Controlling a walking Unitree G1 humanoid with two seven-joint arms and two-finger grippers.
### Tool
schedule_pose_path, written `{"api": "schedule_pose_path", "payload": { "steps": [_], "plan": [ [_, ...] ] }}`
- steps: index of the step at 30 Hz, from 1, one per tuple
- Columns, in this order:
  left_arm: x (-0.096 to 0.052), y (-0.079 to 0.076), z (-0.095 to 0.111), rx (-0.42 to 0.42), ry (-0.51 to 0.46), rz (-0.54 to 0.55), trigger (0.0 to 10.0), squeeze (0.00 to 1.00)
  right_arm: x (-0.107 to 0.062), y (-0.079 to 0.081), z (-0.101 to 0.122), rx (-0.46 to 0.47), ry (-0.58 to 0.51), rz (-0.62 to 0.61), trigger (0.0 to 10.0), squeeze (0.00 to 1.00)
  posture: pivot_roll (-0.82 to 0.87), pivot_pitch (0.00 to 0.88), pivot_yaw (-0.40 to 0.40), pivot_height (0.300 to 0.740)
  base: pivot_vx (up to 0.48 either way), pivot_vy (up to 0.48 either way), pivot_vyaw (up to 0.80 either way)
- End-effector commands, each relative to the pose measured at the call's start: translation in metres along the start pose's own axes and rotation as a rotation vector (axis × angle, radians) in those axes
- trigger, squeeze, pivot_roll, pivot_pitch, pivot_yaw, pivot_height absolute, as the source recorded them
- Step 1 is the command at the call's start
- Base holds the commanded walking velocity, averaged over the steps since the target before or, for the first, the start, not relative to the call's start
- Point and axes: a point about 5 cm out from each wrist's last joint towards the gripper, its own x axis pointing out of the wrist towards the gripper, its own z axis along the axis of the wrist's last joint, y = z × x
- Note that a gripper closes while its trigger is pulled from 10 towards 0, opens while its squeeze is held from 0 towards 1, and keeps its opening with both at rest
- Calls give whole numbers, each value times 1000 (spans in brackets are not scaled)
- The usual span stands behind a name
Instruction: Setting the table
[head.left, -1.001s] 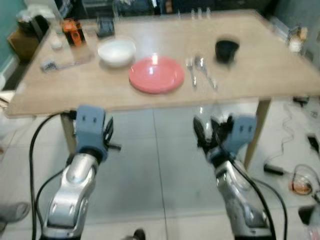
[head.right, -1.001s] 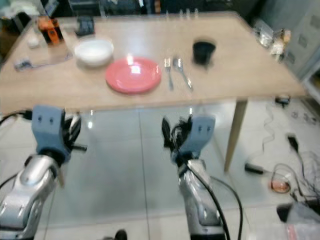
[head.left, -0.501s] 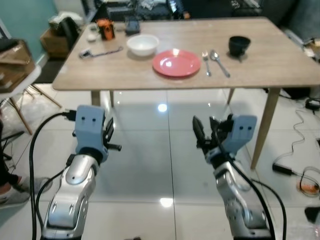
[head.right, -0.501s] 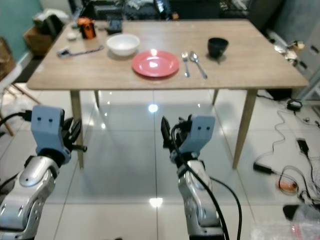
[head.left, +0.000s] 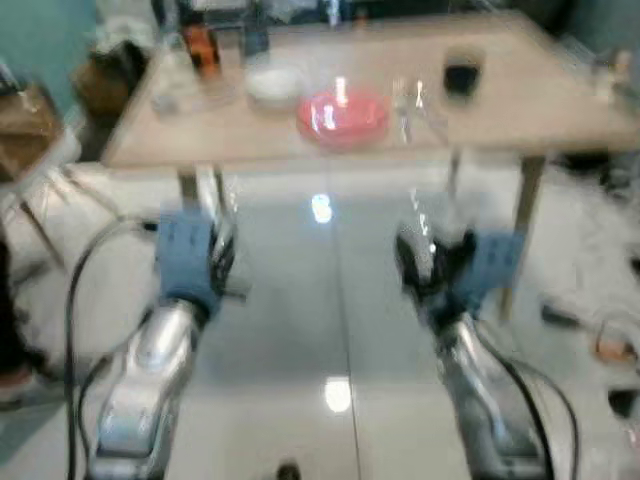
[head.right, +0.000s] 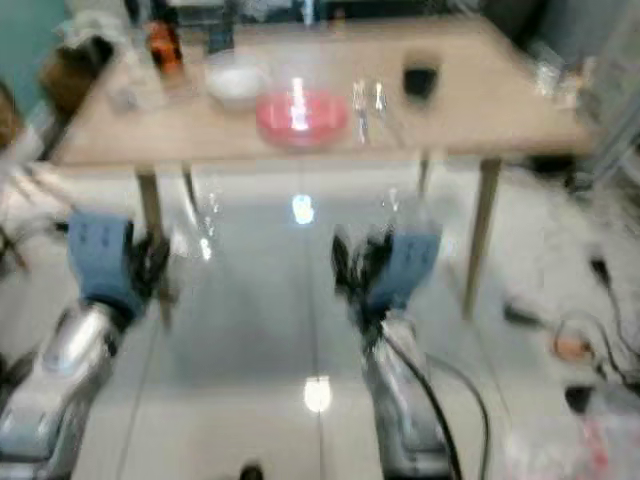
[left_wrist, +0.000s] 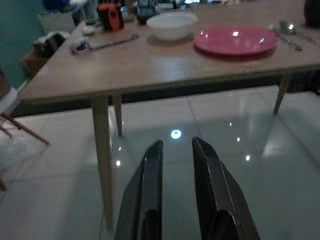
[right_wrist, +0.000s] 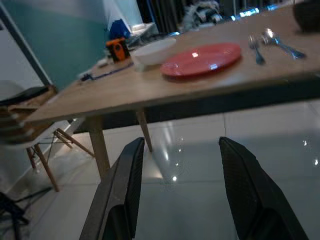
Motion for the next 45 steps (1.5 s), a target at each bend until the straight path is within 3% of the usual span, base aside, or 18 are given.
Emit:
{"api": "schedule_pose_path", "payload": {
  "steps": [1,21,29,35,45],
  "plan": [
    [1,0,-4,10,17,1,10000,0,-2,-1,-3,-4,14,-9,10000,0,-8,55,73,740,480,0,0],
    [1,-1,-4,9,16,-2,10000,0,0,-3,-3,-7,11,-14,10000,0,-8,52,72,740,480,0,0],
    [1,-1,-4,13,11,-9,10000,0,2,-16,3,-17,-9,-71,10000,0,-5,54,75,740,480,0,0],
    [1,-1,-1,20,2,-28,10000,0,6,-32,13,-75,-53,-145,10000,0,1,59,76,740,480,0,0],
    [4,3,4,32,-13,-48,10000,0,10,-42,18,-87,-61,-170,10000,0,6,63,77,740,480,0,0]
  ]
}}
